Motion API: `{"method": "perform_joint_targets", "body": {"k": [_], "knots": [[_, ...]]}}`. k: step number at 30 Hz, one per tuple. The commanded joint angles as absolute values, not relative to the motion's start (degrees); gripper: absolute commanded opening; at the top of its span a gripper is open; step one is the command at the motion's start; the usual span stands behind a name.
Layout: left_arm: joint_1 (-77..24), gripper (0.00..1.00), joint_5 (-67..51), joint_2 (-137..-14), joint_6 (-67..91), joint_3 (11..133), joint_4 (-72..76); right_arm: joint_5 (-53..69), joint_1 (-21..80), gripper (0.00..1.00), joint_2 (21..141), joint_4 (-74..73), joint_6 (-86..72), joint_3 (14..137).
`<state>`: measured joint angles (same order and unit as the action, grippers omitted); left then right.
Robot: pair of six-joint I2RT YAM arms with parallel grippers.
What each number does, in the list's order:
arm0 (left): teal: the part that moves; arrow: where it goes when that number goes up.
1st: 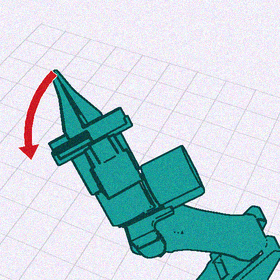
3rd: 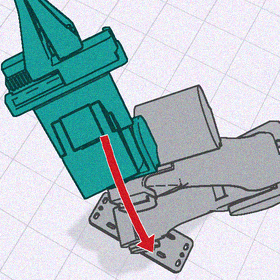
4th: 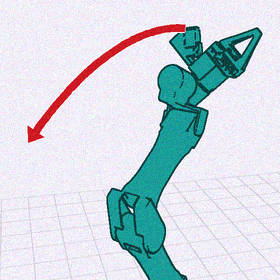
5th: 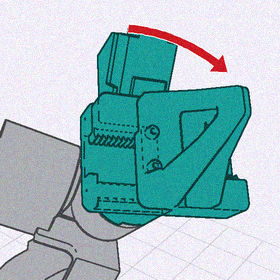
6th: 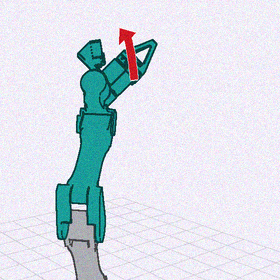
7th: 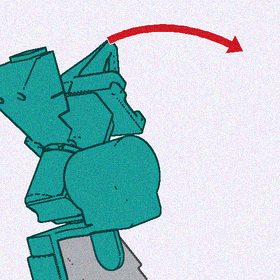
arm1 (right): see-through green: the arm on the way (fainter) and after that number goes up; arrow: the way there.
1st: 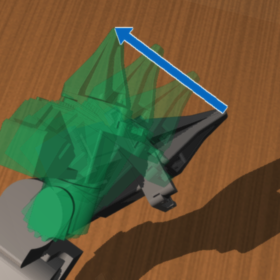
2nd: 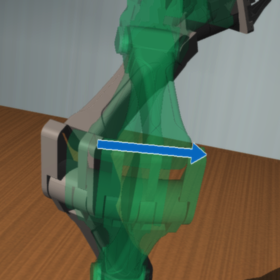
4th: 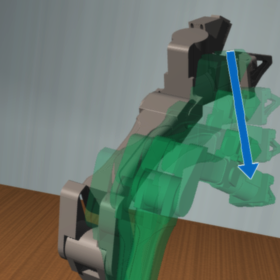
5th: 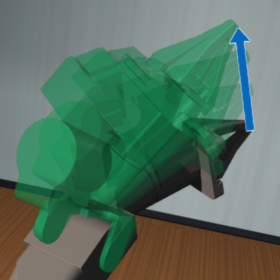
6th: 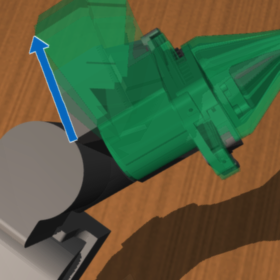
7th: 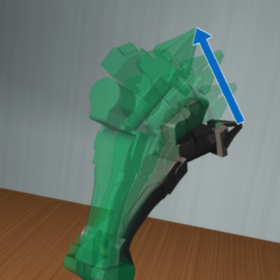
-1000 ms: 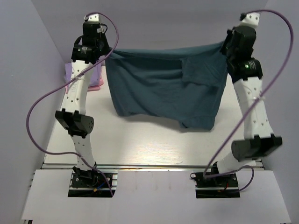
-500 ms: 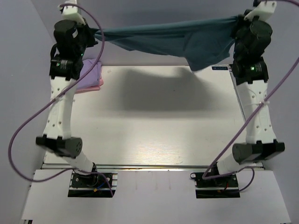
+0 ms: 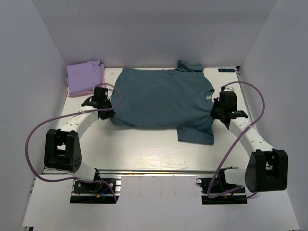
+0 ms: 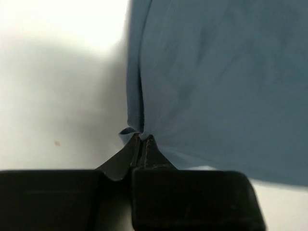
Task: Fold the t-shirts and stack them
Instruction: Flatten out the tshirt
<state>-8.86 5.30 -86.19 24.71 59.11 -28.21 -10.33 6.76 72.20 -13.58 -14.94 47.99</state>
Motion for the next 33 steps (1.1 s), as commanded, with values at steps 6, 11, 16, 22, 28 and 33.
{"method": "perform_joint_targets", "body": {"k": [6, 11, 16, 22, 28, 33], "knots": [[-9.5, 0.00, 1.1, -83.3, 31.9, 44.2, -26.7, -5.5, 6.3, 0.00, 75.8, -23.3, -21.7, 47.7], [-9.5, 0.00, 0.6, -83.3, 31.3, 44.3, -27.8, -7.2, 6.2, 0.00, 75.9, -24.3, -22.4, 48.3], [-9.5, 0.00, 0.0, -80.2, 31.8, 46.6, -31.8, -8.1, 6.3, 0.00, 74.6, -27.9, -22.3, 51.3], [-9.5, 0.20, 2.8, -72.4, 34.0, 49.1, -39.8, -10.0, 6.4, 0.02, 72.9, -34.0, -22.1, 56.3], [-9.5, 0.39, 3.9, -68.6, 36.7, 46.5, -48.9, -15.5, 6.4, 0.13, 72.7, -38.9, -24.5, 54.8], [-9.5, 0.83, 1.8, -68.6, 36.7, 44.4, -52.7, -16.0, 6.3, 0.57, 74.5, -39.8, -24.7, 53.9]]}}
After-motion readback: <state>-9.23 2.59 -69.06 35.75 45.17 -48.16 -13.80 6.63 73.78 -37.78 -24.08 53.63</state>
